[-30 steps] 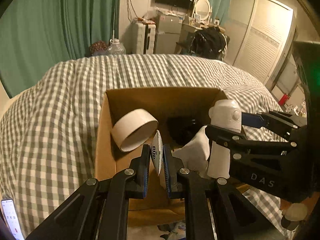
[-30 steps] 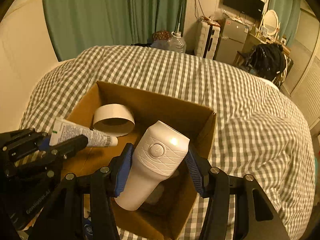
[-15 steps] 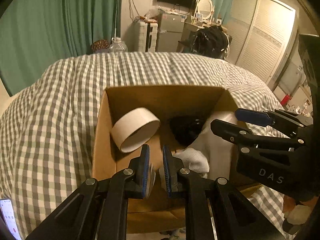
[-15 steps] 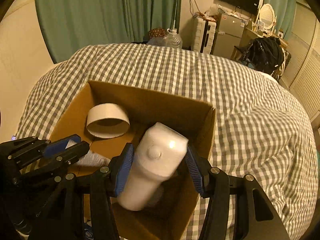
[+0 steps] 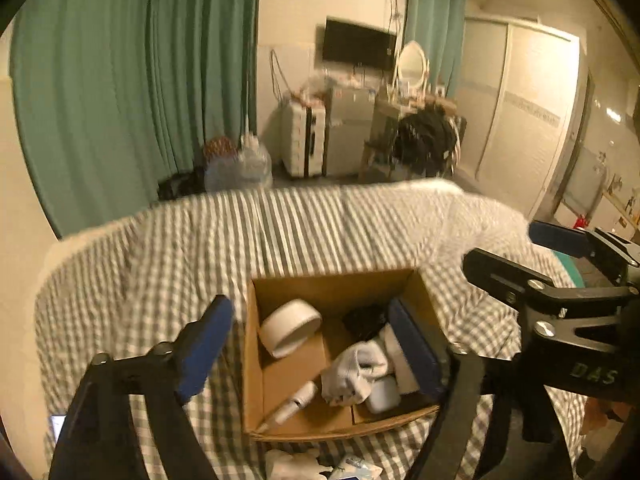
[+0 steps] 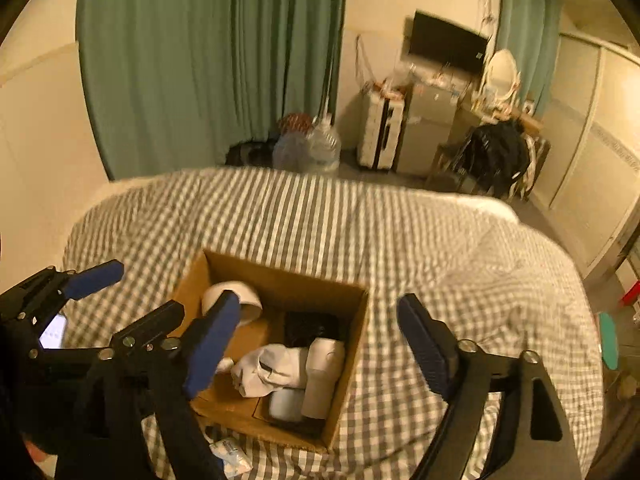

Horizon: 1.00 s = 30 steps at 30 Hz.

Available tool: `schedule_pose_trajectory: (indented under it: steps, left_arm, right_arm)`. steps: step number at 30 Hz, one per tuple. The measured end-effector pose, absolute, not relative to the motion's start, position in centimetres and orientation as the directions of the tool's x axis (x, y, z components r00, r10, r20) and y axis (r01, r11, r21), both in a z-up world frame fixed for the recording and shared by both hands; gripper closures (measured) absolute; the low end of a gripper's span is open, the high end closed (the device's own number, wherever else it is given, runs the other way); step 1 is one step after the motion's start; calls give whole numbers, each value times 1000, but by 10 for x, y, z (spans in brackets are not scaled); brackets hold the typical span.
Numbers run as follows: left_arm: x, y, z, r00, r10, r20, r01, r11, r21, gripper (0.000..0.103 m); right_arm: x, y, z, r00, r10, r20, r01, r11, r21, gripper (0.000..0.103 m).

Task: Organize objects
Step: 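Withdraw both tools from the box toward the remaining items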

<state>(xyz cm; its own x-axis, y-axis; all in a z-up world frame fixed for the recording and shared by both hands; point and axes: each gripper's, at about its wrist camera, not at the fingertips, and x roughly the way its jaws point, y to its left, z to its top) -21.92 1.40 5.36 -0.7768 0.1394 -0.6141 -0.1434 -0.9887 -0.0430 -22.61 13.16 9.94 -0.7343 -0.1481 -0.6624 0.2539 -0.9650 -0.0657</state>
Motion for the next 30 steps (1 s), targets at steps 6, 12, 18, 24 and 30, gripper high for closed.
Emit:
schedule_pose_trajectory:
  steps: [6, 12, 18, 24, 30]
  left_arm:
    - [-181, 9, 109, -839, 133, -527, -146, -989, -17, 5]
    - [-134, -4, 149, -887, 126, -445, -145, -989, 9, 0]
    - [-100, -20, 166, -907, 132, -400, -149, -989, 10, 0]
    - [-74, -34, 157, -909, 122, -398, -134, -991, 2, 0]
    - [-62, -45, 112, -890, 112, -442, -110, -993, -30, 0]
  right_arm:
    - [-171, 136, 167, -846, -68, -529, 169, -975, -146, 8]
    - [-110, 147, 222, -908, -7, -419, 99, -975, -198, 3]
    - [-64, 154, 246, -930, 34, -366, 58, -970, -237, 2]
    - [-31, 155, 241, -941, -23, -338, 99, -973, -211, 2]
    - [-11, 157, 203, -932, -78, -355, 150, -972, -180, 2]
